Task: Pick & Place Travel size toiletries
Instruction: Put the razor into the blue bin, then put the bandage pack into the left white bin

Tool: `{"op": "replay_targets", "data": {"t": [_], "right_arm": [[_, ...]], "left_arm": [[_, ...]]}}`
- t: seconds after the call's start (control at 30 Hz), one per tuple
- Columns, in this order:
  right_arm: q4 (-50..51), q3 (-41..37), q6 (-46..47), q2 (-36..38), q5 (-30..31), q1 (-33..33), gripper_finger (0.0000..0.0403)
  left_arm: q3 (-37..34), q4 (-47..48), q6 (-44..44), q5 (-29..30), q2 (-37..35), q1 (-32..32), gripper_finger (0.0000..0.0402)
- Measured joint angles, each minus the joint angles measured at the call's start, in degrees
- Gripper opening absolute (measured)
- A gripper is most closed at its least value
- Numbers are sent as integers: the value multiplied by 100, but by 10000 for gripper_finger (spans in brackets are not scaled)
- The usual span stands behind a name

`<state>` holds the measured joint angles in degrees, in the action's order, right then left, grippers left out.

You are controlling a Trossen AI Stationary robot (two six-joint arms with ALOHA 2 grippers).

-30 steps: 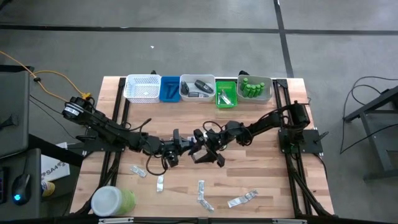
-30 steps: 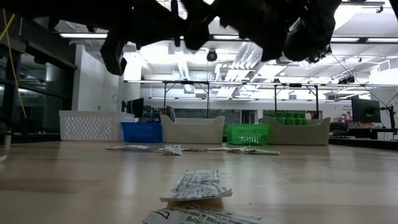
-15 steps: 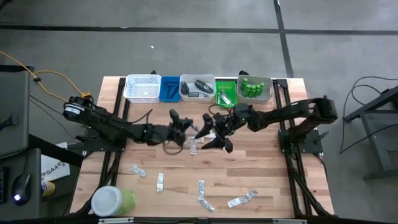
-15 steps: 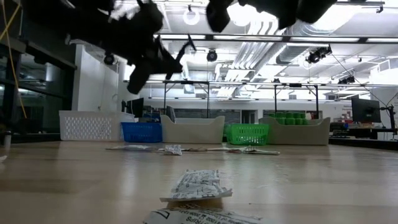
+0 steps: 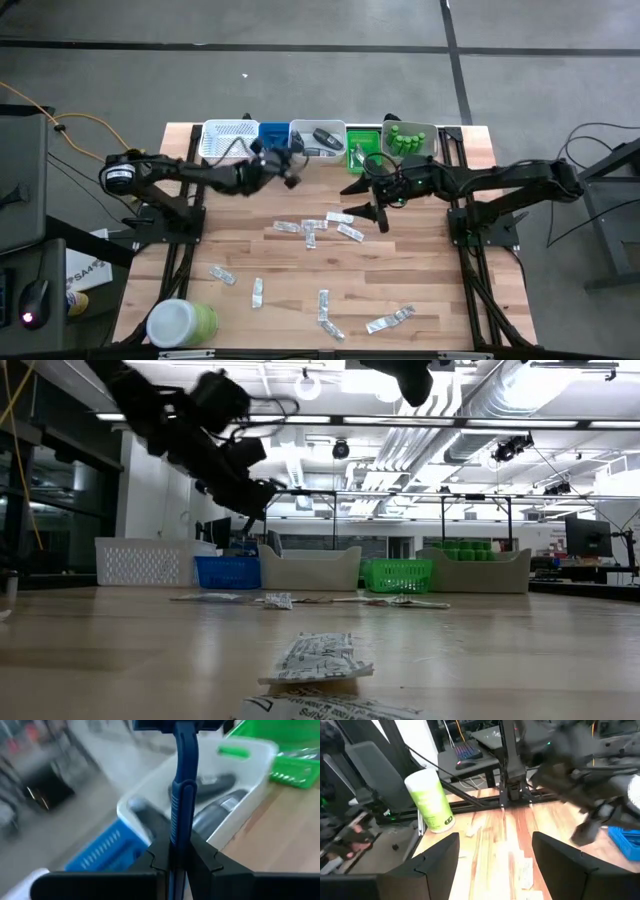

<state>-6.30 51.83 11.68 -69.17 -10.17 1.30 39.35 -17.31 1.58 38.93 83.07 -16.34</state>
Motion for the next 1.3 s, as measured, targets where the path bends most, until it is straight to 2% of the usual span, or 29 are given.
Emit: {"op": "replay_targets", "data": {"t": [0.13,0.23,0.37,0.5,0.93,1.1,1.2,1.3], "right_arm": [[164,0,-126,6,92,-108,244],[270,0,-220,16,133,-122,244],[437,0,-253,17,229,-120,244],[426,0,-247,17,296,-146,244],[503,0,85,15,676,-659,244],[1213,0,1083,107,1038,-950,244],[1811,2,1842,190,1340,-1203,244],[2314,2,2654,197,1454,-1553,244]], "left_arm": [[725,1892,-1287,-465,2,-702,30],[1127,2779,-1751,-937,2,-1203,30],[1250,3136,-2148,-1951,32,-1826,30],[1250,3109,-2336,-2289,87,-2138,35],[1248,3247,-2459,-2304,86,-2105,123],[1242,3181,-2102,-2678,-216,-2020,128],[1242,3178,-1795,-2689,-600,-1772,128],[1247,3158,-1563,-2463,-992,-1344,129]]}}
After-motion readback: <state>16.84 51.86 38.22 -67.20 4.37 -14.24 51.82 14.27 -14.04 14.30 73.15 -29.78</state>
